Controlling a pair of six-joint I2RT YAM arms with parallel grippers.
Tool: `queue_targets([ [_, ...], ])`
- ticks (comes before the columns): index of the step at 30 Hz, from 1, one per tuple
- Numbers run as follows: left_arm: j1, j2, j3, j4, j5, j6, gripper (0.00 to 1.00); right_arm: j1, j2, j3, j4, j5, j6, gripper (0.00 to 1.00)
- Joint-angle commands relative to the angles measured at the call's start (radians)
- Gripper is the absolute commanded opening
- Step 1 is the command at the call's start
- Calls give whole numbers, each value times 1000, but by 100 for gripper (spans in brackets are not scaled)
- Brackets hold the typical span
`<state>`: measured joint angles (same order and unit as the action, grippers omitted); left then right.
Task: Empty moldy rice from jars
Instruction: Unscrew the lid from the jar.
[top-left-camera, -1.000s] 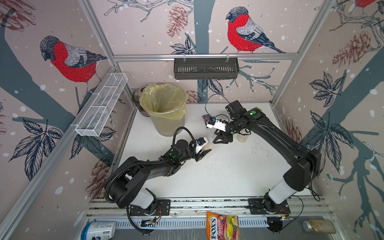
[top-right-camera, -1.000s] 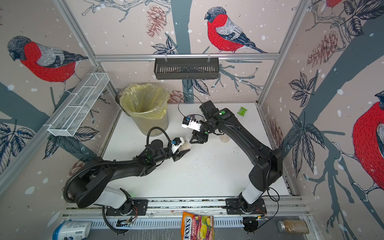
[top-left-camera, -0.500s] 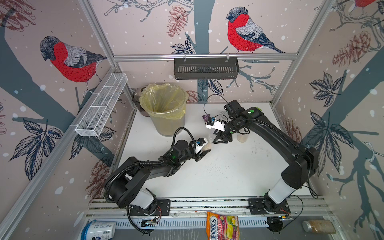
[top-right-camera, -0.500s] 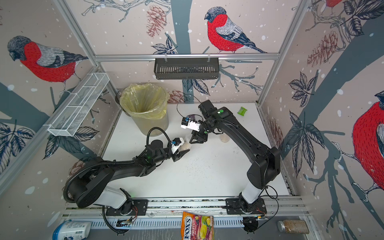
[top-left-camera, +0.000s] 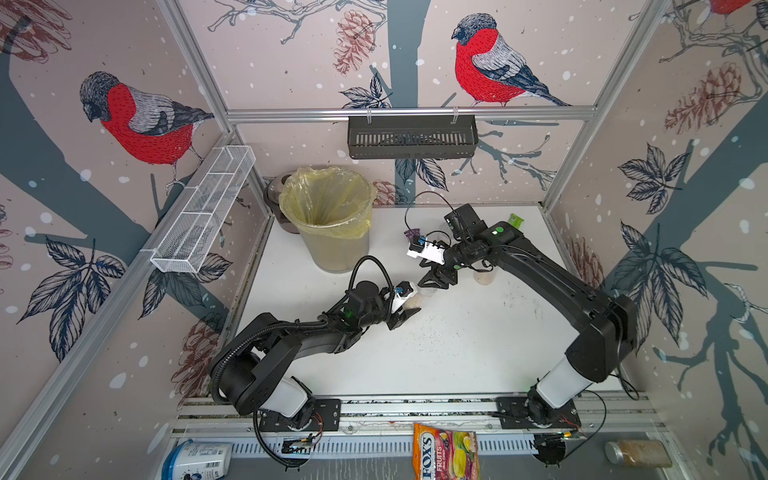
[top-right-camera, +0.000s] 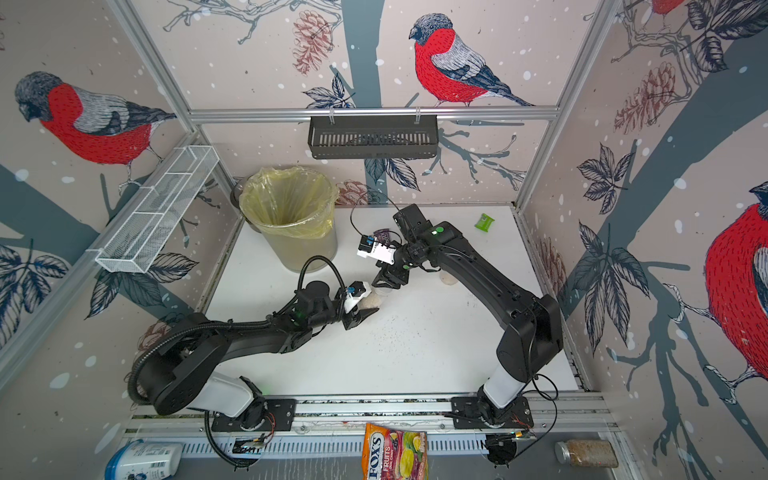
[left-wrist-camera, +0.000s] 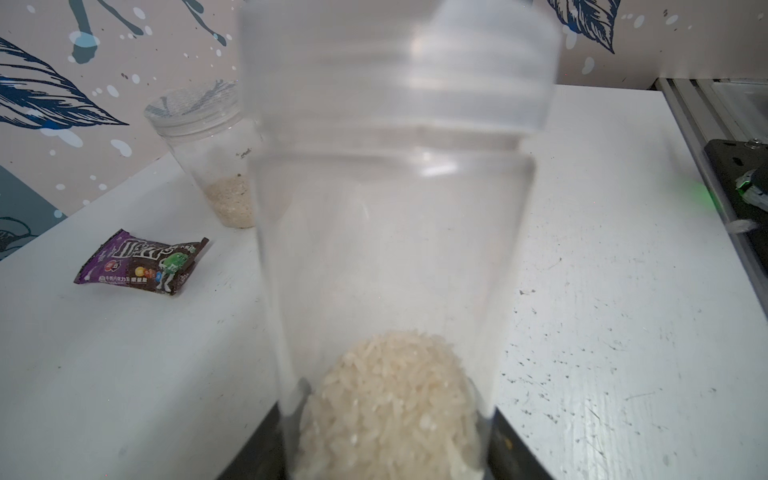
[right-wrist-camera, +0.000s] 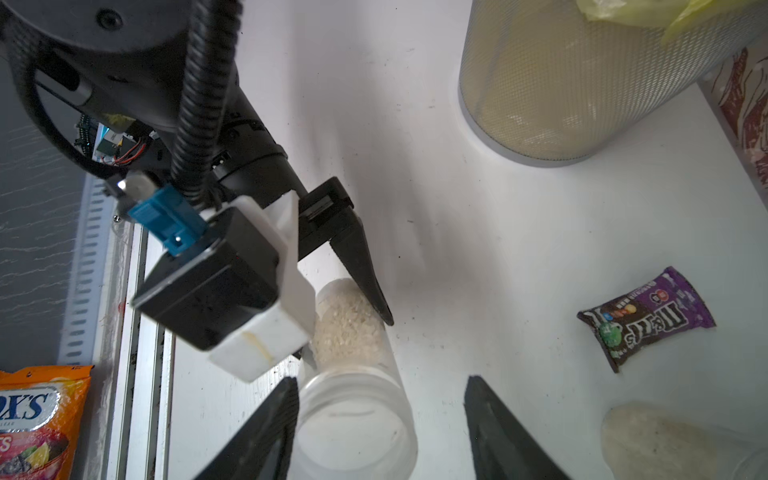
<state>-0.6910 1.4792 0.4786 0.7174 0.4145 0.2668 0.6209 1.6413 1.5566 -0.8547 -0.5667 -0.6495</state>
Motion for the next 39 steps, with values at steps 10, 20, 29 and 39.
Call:
queue_targets([
  [10,-1,-17,-7,41,-25,17,0,-47,-59,-15,131,69,235,70],
  [20,-1,-44,-2,22,-91,45,0,-30,-119,-38,84,258,1021,68],
  [29,-1,-11,17,6,-97,68,0,39,-218,-173,150,325,1341,73],
  [39,-1,9,20,12,-92,66,0,62,-231,-249,211,319,1385,78],
])
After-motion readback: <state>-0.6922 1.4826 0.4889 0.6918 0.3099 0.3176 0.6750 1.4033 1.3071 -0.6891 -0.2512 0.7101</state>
